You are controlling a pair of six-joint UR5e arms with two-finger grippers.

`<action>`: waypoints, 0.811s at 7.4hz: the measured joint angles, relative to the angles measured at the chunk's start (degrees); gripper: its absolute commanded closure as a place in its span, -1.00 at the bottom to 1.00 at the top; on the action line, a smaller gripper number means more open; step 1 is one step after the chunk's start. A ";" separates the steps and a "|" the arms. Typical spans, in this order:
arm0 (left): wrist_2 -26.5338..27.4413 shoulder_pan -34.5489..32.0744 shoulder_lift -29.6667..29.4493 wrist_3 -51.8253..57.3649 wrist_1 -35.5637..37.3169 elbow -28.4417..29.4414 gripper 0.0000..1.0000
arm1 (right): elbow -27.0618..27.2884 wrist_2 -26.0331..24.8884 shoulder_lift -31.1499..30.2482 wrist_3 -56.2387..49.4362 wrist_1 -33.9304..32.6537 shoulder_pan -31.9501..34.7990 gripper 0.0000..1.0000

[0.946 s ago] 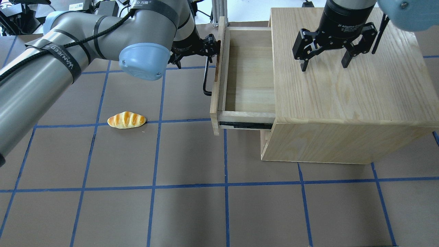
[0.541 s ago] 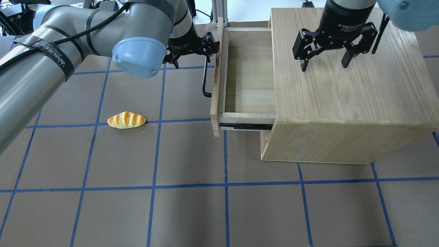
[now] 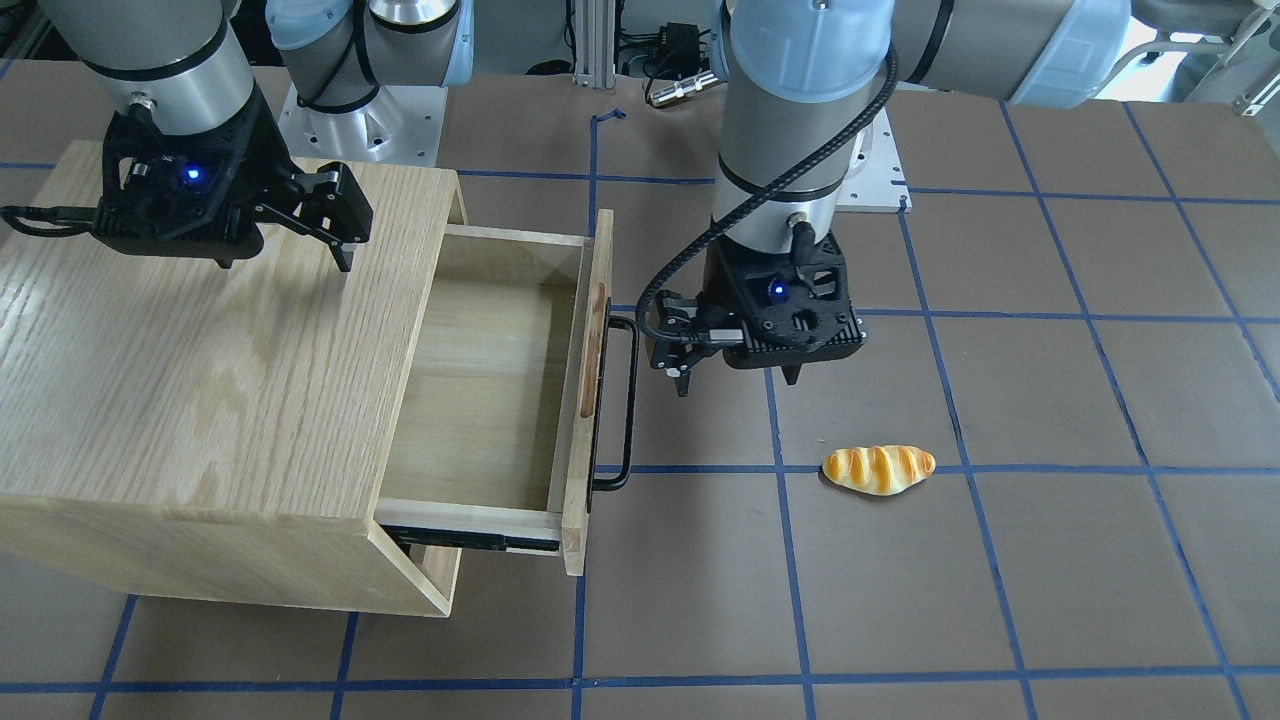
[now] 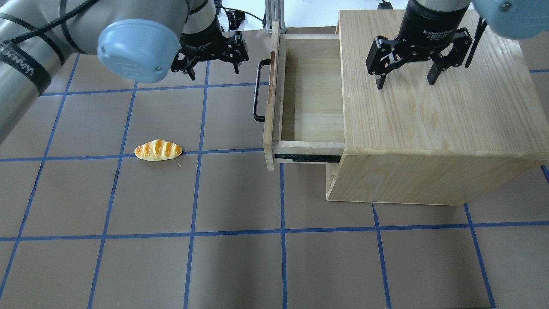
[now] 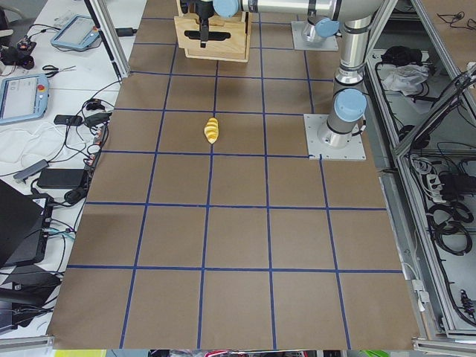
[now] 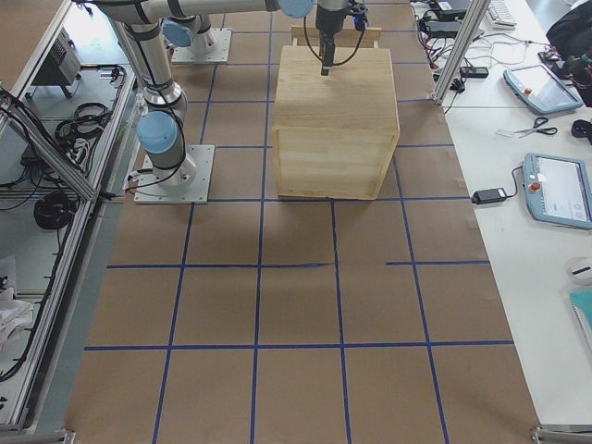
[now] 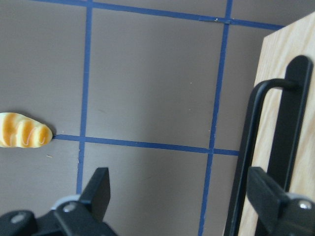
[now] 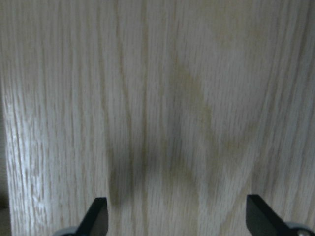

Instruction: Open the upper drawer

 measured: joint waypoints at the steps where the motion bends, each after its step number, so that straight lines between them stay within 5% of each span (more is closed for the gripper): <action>1: 0.01 2.61 1.00 2.45 -1.21 -0.22 -1.00 | 0.00 0.00 0.00 -0.04 0.00 0.00 -1.00; 6: -3.22 14.89 6.01 16.96 -9.41 -0.65 -1.00 | 0.05 0.00 0.00 -0.01 0.00 0.00 -1.00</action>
